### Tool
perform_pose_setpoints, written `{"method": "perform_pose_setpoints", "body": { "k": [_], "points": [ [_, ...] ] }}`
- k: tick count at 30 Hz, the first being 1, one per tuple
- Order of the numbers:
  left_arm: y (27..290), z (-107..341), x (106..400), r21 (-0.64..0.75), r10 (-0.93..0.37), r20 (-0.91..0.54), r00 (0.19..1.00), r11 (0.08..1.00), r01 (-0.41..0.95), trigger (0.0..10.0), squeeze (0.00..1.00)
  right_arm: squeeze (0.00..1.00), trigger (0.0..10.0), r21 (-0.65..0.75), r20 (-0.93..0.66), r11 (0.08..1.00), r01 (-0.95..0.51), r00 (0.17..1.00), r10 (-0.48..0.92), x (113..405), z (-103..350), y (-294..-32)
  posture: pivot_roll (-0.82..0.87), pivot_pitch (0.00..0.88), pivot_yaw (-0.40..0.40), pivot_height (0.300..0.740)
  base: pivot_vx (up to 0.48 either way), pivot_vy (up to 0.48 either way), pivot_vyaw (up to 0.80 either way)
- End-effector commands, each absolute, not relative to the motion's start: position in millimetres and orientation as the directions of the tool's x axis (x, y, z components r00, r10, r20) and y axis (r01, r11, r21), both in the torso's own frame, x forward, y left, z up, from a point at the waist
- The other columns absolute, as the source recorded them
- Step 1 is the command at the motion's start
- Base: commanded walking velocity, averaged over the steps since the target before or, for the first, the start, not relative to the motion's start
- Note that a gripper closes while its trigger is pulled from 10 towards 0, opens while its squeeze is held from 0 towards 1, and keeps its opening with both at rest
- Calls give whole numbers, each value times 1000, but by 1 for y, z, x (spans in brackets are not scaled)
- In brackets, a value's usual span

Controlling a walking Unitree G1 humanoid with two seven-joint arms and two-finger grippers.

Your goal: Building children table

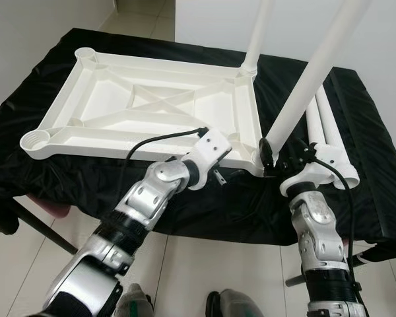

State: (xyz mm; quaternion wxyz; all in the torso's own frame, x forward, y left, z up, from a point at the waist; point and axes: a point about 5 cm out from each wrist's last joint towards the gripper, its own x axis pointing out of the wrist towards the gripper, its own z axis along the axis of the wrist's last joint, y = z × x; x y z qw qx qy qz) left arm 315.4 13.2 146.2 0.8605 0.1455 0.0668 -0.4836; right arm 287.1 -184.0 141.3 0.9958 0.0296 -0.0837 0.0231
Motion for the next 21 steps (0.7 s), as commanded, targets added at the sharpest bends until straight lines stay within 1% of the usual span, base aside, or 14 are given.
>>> {"method": "perform_pose_setpoints", "body": {
  "k": [1,8,10,13,14,16,18,21],
  "points": [
    [15,144,323,239,-752,-250,610,563,791,10000,0,0,10000,60,157,998,-6,988,-4,283,140,-194,-106,50,-9,740,0,0,0],
    [17,145,331,255,-729,-248,639,587,769,10000,0,0,10000,66,158,998,-3,987,-8,283,141,-193,-110,52,-6,740,0,0,0],
    [22,142,339,279,-688,-278,670,610,742,10000,0,0,10000,74,162,997,-3,987,-9,283,142,-191,-110,53,-3,740,0,0,0],
    [27,137,344,303,-656,-313,687,617,727,10000,0,0,10000,77,164,997,-4,986,-9,283,143,-190,-109,53,-2,740,0,0,0],
    [27,137,344,303,-656,-313,687,617,727,10000,0,0,10000,77,164,997,-4,986,-9,283,143,-190,-109,53,-2,740,0,0,0],
    [31,128,346,330,-627,-372,684,600,729,10000,0,0,10000,79,165,997,-8,986,-5,284,144,-189,-105,55,-3,740,0,0,0],
    [31,128,346,330,-627,-372,684,600,729,10000,0,0,10000,79,165,997,-8,986,-5,284,144,-189,-105,55,-3,740,0,0,0],
    [32,122,348,344,-610,-411,677,585,735,10000,0,0,10000,85,161,996,-20,987,6,284,144,-187,-100,56,0,740,0,0,0]
  ]
}}
